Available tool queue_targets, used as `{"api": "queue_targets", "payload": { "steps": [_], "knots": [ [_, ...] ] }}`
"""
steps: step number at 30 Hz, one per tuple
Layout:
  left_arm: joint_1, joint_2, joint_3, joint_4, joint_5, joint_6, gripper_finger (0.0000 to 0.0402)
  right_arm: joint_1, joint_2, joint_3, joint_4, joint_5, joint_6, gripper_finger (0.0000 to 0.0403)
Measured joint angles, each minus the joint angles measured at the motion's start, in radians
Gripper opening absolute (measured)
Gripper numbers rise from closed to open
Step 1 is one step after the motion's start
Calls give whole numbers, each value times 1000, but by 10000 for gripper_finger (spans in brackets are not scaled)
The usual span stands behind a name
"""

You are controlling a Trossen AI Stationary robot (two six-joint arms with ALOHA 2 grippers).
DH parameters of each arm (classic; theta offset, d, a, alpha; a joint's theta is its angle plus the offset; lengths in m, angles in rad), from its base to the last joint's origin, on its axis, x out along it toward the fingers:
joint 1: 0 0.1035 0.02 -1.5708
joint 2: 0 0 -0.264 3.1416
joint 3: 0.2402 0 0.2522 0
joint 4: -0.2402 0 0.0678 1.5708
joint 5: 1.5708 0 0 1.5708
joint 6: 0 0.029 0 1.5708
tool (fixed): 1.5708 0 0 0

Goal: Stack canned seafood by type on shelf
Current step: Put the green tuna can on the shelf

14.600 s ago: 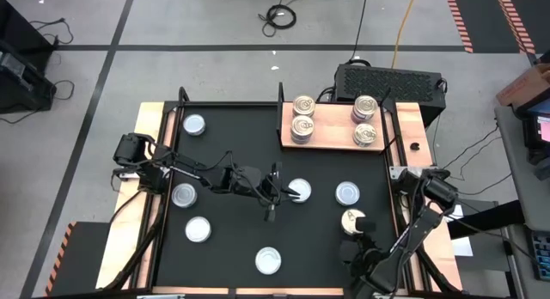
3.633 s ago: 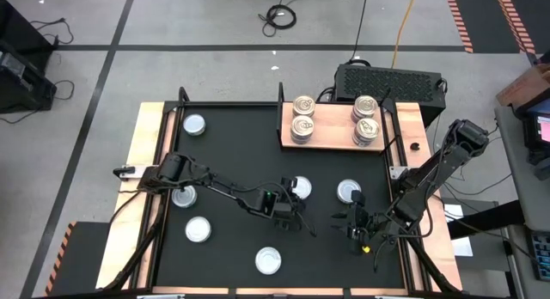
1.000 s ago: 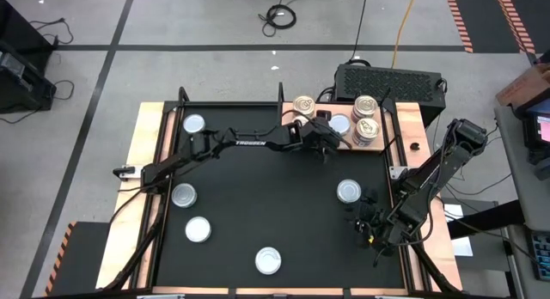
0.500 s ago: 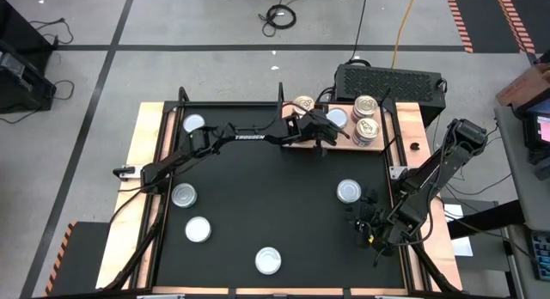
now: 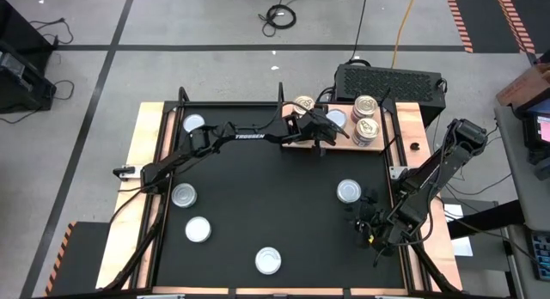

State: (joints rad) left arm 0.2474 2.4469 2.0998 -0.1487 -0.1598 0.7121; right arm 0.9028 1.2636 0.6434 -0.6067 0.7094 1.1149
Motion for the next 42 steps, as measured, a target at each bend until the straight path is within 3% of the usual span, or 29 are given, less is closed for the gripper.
{"api": "queue_targets", "payload": {
  "steps": [14, 25, 36, 38, 42],
  "knots": [
    [-3, 6, 0, -22, 4, 38, 3, 0, 0, 0, 5, -3, 0, 132],
    [-4, 6, 0, -13, -24, 35, 58, 0, 0, 0, 5, -5, 0, 132],
    [-54, 7, 0, 175, -30, 34, 61, 0, 0, 0, 5, -5, 4, 132],
    [-68, 6, 0, 205, -62, 30, 61, 0, 0, 0, 5, -5, 4, 132],
    [-121, -66, -1, 162, -250, 35, 61, -28, -5, 0, 4, -5, 7, 132]
  ]
}}
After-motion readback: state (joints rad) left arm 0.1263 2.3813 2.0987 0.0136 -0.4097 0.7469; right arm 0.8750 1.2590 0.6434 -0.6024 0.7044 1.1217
